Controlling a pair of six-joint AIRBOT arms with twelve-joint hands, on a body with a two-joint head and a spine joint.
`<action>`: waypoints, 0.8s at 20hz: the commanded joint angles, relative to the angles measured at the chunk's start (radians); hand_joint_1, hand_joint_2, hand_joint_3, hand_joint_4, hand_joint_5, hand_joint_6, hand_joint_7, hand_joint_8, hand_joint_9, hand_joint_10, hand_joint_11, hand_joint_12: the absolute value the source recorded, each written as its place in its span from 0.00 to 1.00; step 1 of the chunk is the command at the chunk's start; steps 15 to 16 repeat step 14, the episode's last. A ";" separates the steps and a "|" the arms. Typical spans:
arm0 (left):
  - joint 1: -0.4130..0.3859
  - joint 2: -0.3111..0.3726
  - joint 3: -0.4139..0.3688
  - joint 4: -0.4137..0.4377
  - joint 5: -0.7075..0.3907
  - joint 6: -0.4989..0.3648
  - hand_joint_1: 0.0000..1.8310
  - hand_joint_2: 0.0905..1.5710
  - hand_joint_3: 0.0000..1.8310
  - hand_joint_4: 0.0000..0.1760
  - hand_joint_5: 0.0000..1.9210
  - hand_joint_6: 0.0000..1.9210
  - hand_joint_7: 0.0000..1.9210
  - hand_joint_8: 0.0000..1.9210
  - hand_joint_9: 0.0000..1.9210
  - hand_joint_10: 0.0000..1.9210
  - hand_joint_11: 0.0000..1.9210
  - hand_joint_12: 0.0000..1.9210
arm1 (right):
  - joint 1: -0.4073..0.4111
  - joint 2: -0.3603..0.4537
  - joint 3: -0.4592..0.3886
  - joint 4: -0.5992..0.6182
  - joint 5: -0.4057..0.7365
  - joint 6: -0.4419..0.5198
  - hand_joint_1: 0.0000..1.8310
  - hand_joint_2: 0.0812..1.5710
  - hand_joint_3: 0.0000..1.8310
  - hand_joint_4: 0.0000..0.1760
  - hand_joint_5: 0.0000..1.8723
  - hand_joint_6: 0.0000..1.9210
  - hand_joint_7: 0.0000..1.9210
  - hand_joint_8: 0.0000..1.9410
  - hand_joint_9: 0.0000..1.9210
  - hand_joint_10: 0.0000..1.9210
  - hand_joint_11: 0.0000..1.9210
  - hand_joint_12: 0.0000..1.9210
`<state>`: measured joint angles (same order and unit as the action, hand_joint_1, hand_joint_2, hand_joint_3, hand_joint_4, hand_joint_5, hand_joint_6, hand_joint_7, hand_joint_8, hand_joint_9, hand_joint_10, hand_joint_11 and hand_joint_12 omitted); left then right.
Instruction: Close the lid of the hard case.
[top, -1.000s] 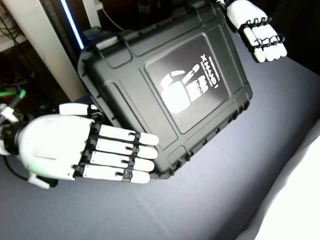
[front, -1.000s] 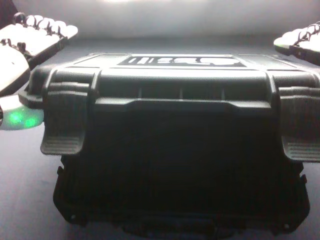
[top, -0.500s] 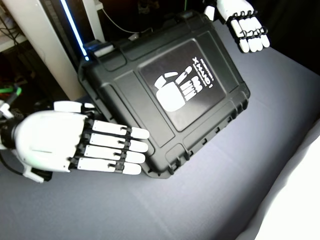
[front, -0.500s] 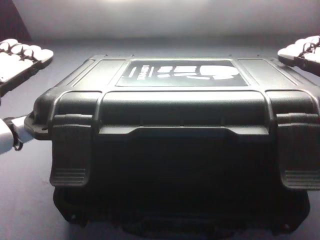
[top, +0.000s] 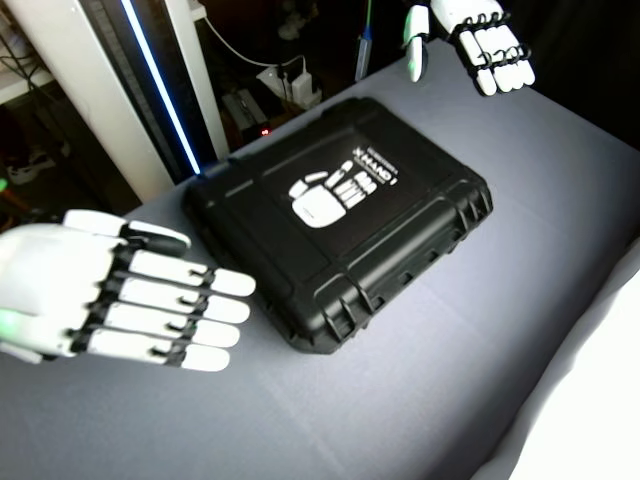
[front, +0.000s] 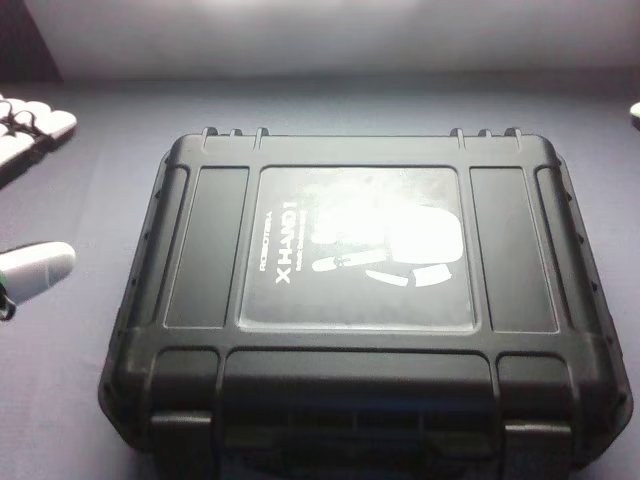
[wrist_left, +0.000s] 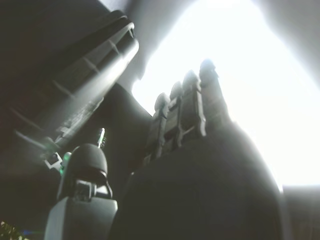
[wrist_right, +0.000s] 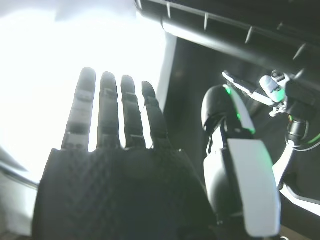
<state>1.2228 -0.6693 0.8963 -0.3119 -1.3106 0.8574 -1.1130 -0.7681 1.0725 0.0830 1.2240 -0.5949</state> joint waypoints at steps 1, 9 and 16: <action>0.004 0.010 0.001 -0.016 -0.161 -0.007 0.00 0.82 0.00 0.00 0.01 0.00 0.02 0.00 0.01 0.00 0.00 0.00 | 0.006 0.006 -0.003 0.035 0.166 0.006 0.16 0.83 0.00 0.00 0.06 0.00 0.05 0.00 0.04 0.00 0.00 0.11; -0.063 -0.105 0.042 -0.036 -0.305 -0.056 0.00 0.82 0.00 0.00 0.03 0.00 0.00 0.00 0.00 0.00 0.00 0.00 | 0.006 -0.061 0.002 0.084 0.358 0.005 0.18 0.81 0.00 0.07 0.07 0.00 0.07 0.00 0.06 0.01 0.03 0.09; -0.114 -0.147 0.060 -0.014 -0.402 -0.087 0.00 0.72 0.00 0.00 0.00 0.00 0.00 0.00 0.00 0.00 0.00 0.00 | 0.013 -0.098 0.001 0.107 0.526 0.002 0.18 0.77 0.00 0.00 0.10 0.00 0.11 0.00 0.11 0.00 0.00 0.30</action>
